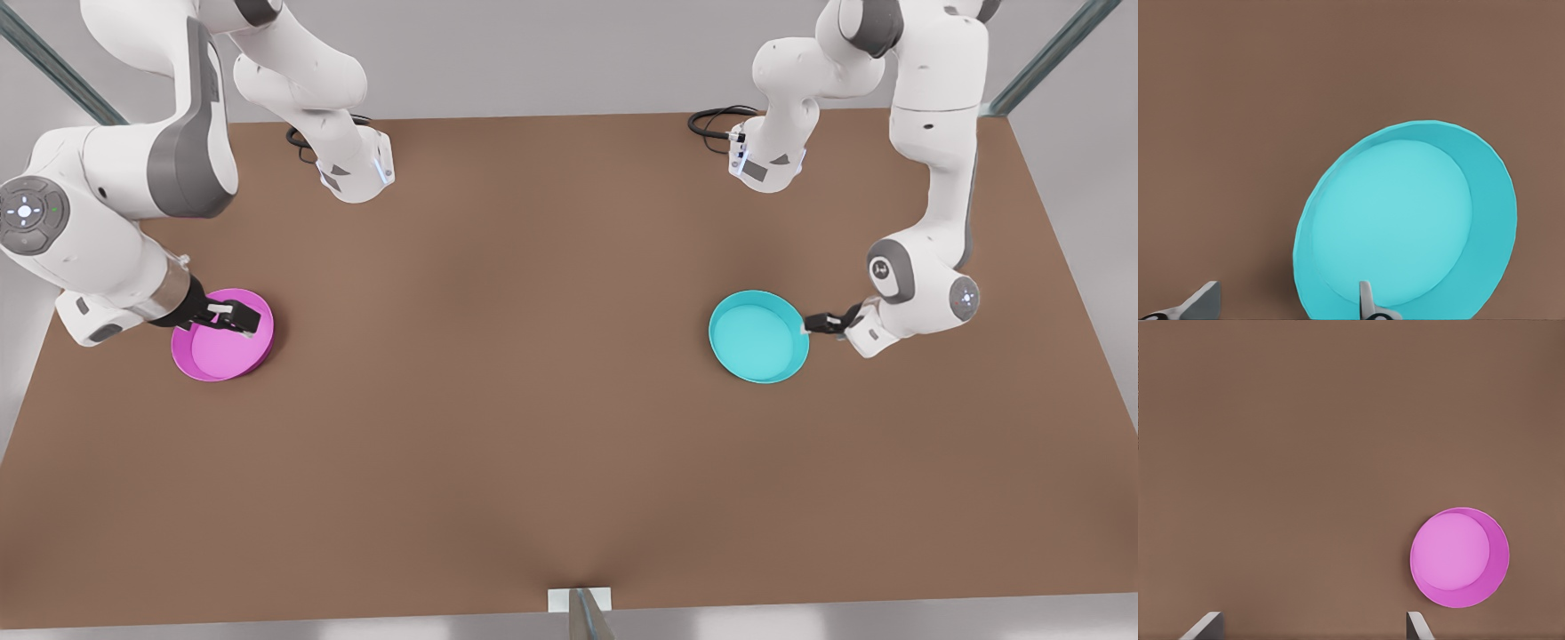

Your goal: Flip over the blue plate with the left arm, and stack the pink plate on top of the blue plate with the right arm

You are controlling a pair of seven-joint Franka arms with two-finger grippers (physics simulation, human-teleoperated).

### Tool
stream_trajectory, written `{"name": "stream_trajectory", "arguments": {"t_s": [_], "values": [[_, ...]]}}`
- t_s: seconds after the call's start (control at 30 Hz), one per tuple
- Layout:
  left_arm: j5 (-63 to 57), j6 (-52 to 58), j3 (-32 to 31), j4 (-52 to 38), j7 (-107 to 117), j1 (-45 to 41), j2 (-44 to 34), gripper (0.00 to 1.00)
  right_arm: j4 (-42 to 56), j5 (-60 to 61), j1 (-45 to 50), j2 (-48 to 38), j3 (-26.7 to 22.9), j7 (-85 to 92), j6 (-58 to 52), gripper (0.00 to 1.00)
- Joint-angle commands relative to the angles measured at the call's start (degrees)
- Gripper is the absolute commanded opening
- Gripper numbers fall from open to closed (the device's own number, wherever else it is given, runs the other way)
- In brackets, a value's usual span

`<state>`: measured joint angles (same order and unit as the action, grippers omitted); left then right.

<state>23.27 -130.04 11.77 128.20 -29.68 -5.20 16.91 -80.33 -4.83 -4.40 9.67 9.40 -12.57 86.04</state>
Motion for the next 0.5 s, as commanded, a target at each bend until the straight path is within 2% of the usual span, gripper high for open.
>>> {"name": "stream_trajectory", "arguments": {"t_s": [0.0,0.17,0.47], "values": [[3.8,-0.5,0.0,0.0,-0.1,0.0,0.4,1.00,0.0,0.0,0.0,0.0,0.0,0.0,0.0,1.00],[10.7,-0.9,-0.1,1.0,-6.3,0.0,2.9,1.00,0.0,-0.1,0.1,-0.1,0.0,0.0,0.0,1.00],[14.4,-2.1,-0.3,0.3,-12.1,0.0,5.9,1.00,0.0,-0.1,0.0,-0.1,0.0,-0.1,0.0,1.00]]}}
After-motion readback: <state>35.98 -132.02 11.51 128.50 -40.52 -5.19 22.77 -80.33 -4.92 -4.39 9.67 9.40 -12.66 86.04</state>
